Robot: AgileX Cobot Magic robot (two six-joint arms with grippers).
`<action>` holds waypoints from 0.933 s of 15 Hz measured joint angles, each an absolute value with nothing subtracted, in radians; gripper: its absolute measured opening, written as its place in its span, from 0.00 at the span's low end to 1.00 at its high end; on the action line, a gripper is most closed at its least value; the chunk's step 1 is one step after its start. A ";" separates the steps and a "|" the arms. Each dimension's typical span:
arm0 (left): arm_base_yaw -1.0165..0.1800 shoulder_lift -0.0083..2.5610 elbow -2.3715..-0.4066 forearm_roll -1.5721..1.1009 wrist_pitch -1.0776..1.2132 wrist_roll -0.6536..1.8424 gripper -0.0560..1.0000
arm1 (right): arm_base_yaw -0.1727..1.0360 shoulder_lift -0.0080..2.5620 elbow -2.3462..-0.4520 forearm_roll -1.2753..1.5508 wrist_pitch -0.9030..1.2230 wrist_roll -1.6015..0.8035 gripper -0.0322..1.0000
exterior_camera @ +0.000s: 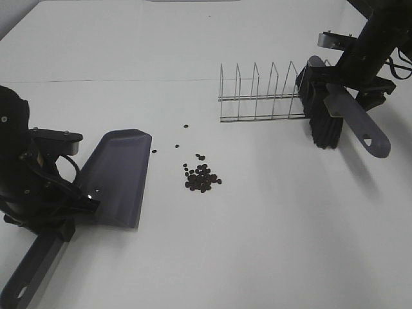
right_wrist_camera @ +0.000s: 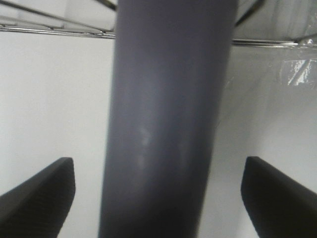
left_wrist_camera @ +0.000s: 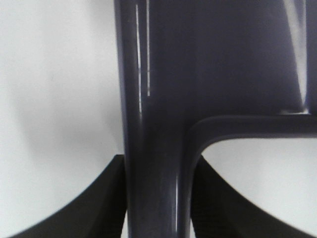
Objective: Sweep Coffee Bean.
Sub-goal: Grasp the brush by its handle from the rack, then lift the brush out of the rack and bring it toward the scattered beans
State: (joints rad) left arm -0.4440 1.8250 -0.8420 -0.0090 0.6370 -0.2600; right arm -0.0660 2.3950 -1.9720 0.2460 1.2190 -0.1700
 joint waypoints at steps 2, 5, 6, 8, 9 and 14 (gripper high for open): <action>-0.444 1.825 -0.842 -0.009 0.637 -0.260 0.36 | -0.066 2.394 -1.972 0.245 1.219 -0.170 0.64; -0.444 1.825 -0.842 -0.009 0.637 -0.260 0.36 | -0.066 2.394 -1.972 0.230 1.219 -0.170 0.31; -0.444 1.825 -0.842 -0.009 0.637 -0.260 0.36 | -0.066 2.394 -1.972 0.231 1.219 -0.169 0.31; -0.444 1.825 -0.842 -0.009 0.637 -0.260 0.36 | -0.066 2.394 -1.972 0.228 1.219 -0.169 0.31; -0.444 1.825 -0.842 -0.009 0.637 -0.260 0.36 | -0.066 2.394 -1.972 0.228 1.219 -0.165 0.31; -0.444 1.809 -0.842 0.005 0.626 -0.322 0.36 | -0.066 2.308 -1.893 0.231 1.219 -0.094 0.31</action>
State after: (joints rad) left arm -0.4440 1.8090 -0.8420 0.0050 0.6260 -0.3220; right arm -0.0660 2.3080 -1.8930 0.2310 1.2190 -0.0940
